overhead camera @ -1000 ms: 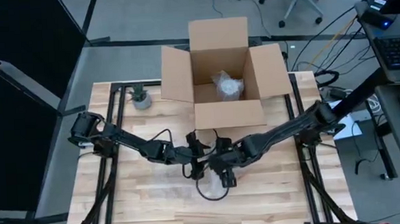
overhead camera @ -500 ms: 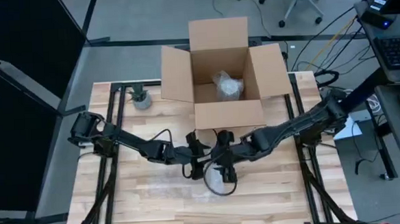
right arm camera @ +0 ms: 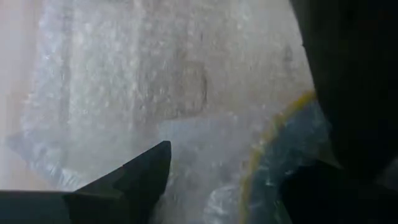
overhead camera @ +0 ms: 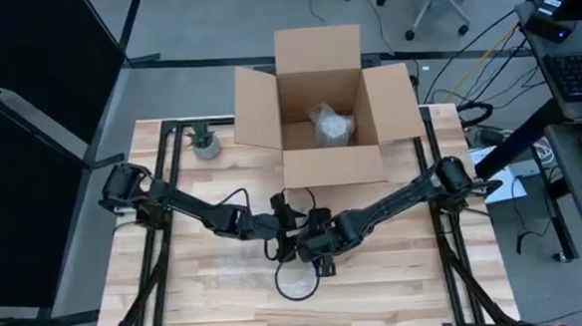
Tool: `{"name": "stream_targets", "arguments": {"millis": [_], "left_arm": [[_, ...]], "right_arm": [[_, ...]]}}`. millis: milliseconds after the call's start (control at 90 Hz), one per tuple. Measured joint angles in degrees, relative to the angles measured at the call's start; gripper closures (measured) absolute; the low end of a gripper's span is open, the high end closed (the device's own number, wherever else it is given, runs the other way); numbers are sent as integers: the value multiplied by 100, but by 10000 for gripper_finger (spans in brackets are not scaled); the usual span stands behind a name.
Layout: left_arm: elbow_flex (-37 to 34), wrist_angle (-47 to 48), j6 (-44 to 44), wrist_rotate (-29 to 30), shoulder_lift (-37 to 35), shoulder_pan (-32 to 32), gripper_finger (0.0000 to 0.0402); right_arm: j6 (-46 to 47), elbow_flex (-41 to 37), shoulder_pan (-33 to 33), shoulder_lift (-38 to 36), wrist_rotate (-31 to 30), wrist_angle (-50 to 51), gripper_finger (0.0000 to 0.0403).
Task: Wrap mug
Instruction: Wrap the orange patterned mug with bubble wrap
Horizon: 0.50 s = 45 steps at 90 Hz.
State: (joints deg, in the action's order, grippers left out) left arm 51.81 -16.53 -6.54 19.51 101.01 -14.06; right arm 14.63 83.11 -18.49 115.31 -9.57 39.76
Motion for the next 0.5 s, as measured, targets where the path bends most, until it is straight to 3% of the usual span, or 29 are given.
{"name": "stream_targets", "arguments": {"millis": [156,500], "left_arm": [[2,5,-26,2,0,0,180],[11,-9,-104,12,2,7,180]], "right_arm": [[-28,-9,10,-83,19,47,151],[-63,-38,17,-1380,115,307,151]]}}
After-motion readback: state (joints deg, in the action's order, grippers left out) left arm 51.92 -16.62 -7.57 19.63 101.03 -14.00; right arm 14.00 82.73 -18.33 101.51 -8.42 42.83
